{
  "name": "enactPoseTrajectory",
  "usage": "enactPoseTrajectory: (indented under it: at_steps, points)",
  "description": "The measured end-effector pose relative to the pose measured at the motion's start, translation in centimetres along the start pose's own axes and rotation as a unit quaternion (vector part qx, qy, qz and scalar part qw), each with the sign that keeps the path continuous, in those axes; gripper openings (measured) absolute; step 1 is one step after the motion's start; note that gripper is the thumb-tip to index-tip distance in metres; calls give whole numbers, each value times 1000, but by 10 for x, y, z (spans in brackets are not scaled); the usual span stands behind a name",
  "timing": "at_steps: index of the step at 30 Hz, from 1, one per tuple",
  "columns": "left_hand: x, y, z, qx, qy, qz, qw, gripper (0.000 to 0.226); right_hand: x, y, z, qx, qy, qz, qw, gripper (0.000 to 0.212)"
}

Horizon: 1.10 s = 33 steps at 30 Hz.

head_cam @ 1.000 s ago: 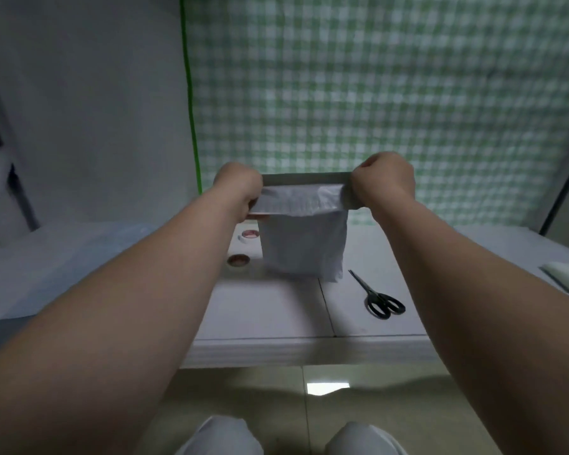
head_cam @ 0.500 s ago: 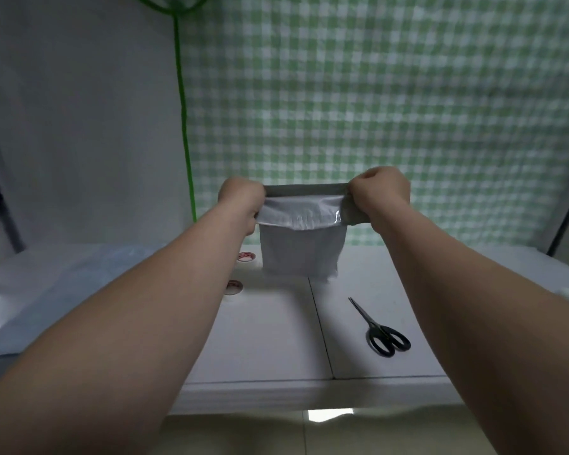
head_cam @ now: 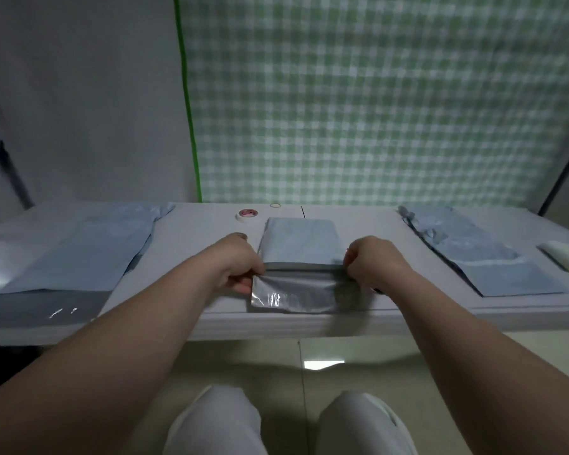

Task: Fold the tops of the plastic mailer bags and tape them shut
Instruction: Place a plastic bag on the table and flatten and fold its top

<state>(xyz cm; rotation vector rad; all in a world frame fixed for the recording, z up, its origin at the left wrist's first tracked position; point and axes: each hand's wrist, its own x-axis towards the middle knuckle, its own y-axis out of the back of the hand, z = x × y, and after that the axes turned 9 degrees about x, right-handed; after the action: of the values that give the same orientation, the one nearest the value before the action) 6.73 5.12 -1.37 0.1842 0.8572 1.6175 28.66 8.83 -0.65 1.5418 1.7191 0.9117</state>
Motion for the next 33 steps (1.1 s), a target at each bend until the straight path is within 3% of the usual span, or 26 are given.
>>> enactPoseTrajectory:
  at_steps: [7,10,13,14,16,19,23,27,31,33]
  points:
    - [-25,-5,-18,66,-15,-91,994,10,-24,-17,18,-82,9,-63,995,26]
    - [-33,-1,-17,128,-29,-174,976,12,-32,0,10,-163,20,-153,974,23]
    - [-36,3,-8,203,-48,-218,953,19,-33,21,-3,-145,3,-187,972,33]
    - [-32,4,-3,200,-67,-199,957,19,-29,23,-6,-135,12,-164,977,35]
    - [-14,2,8,195,-133,-90,968,15,-11,16,-11,-140,68,-75,985,32]
    - [16,-11,25,345,-250,88,901,28,10,-10,-17,-82,128,-3,988,40]
    - [48,-40,33,427,-300,85,849,46,39,-52,-19,-65,195,-28,978,49]
    - [74,-50,26,424,-295,52,855,53,67,-77,-9,-74,208,-38,975,53]
    - [89,-54,15,477,-282,45,831,61,82,-89,10,-96,220,-44,970,77]
    - [94,-55,10,478,-271,52,834,60,85,-92,15,-101,226,-44,968,65]
